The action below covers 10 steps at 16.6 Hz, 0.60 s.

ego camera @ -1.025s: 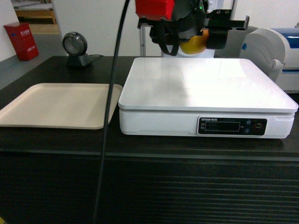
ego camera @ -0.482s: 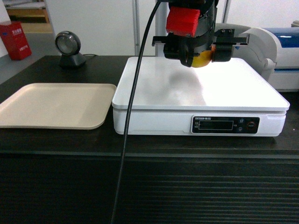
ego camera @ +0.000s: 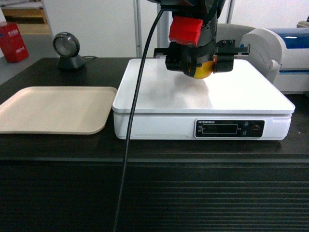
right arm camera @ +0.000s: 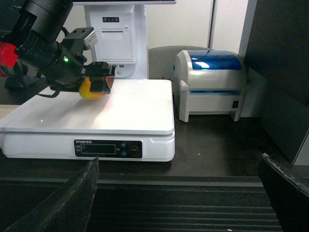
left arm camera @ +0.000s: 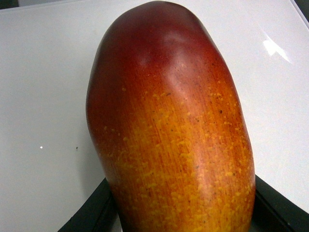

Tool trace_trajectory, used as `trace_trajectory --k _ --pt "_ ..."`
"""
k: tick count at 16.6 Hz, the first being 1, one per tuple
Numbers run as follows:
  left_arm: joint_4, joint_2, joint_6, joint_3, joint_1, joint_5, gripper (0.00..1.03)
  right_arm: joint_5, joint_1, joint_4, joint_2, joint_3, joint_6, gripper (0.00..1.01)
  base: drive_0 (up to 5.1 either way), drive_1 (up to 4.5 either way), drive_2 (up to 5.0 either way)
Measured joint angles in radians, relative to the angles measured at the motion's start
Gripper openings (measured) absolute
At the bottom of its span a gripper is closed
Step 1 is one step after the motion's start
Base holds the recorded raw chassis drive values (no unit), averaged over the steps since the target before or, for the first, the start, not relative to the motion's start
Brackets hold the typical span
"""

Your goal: Place dark red mango on scale at checkout

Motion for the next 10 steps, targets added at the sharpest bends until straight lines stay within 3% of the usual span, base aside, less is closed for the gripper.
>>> trace_trajectory --k 4,5,7,10 --pt "-0.01 0.001 -0.015 -0.002 0.0 0.012 0.57 0.0 0.0 0.0 0.0 0.0 0.0 0.98 0.0 0.0 0.0" --pt "-0.016 0.002 -0.018 -0.002 0.0 0.013 0.66 0.0 0.0 0.0 0.0 0.0 0.0 0.98 0.0 0.0 0.0" --pt "0.004 0.005 -0.018 -0.01 0.0 0.035 0.97 0.0 0.0 0.0 0.0 0.0 0.0 0.98 0.0 0.0 0.0" --pt "0.021 0.004 -0.011 -0.034 0.0 0.026 0.98 0.0 0.0 0.0 0.0 0.0 0.0 0.98 0.0 0.0 0.0"
